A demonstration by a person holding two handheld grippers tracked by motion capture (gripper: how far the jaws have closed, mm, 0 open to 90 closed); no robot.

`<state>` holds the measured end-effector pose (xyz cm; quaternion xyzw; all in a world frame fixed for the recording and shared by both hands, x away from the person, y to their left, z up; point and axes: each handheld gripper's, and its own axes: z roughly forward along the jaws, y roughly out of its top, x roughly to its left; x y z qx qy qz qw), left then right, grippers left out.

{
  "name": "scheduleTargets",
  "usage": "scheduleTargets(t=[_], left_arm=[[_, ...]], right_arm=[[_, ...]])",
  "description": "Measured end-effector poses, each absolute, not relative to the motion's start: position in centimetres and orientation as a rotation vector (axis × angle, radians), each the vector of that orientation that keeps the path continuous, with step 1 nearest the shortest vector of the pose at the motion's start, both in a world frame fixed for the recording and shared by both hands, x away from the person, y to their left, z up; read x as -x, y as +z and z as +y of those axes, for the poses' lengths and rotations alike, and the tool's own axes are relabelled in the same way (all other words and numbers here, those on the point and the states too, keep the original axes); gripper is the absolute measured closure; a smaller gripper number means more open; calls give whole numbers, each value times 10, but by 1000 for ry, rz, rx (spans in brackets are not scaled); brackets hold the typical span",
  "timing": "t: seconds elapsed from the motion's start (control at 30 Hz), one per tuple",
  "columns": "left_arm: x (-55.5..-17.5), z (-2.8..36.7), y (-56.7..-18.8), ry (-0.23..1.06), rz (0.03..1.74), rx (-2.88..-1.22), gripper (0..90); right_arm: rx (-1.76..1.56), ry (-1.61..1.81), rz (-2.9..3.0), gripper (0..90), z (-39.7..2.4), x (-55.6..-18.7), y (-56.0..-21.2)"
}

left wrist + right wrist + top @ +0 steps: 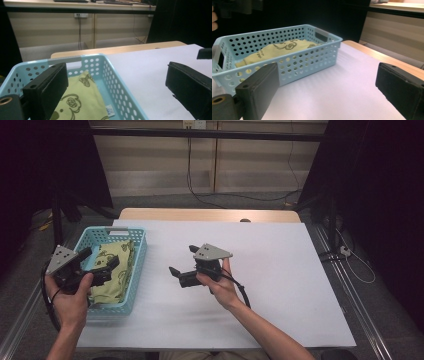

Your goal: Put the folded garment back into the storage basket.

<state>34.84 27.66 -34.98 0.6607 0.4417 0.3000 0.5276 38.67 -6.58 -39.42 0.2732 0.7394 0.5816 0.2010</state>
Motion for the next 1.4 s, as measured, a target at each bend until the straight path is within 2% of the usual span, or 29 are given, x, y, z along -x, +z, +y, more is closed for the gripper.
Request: scheduleTargets(t=[0.4,0.73,1.0,1.4], left_arm=[[-321,266,-353,742,1026,-1622,44],[-293,267,-352,773,1050,-1573,43],[-296,252,-363,749,1034,-1575,43],[-304,206,-371,676,934,-1596,43]], right_arm=[[-838,1593,1961,42,-118,-371,-393],[-898,1544,1905,41,-155,-358,-396],[-923,1513,1876,39,-182,-340,-395],[-988,1473,1827,32,-223,-318,-400]])
